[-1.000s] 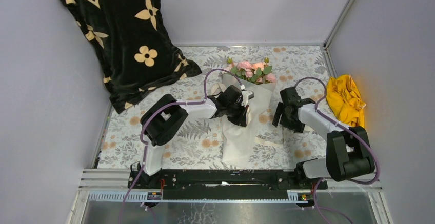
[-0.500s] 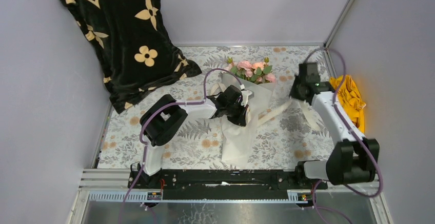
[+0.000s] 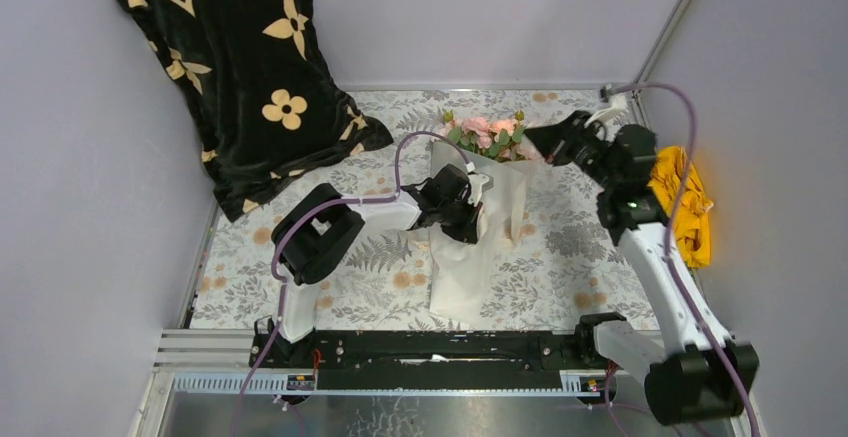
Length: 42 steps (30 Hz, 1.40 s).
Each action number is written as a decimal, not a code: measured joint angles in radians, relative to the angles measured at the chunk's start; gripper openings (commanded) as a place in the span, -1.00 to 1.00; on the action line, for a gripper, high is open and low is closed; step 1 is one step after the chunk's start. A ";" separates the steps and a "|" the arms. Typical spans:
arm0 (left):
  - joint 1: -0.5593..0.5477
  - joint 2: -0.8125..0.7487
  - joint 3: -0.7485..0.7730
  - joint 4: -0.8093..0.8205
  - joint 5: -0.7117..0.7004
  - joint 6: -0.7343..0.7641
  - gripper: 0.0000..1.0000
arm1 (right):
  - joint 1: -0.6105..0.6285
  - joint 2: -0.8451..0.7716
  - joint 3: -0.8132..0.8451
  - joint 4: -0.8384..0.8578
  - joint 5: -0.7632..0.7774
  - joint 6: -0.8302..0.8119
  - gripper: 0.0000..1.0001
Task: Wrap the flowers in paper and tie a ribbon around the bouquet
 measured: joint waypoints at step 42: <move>-0.084 -0.154 0.694 -0.645 0.385 0.559 -1.00 | 0.169 0.818 -0.111 0.381 -0.171 0.121 -0.85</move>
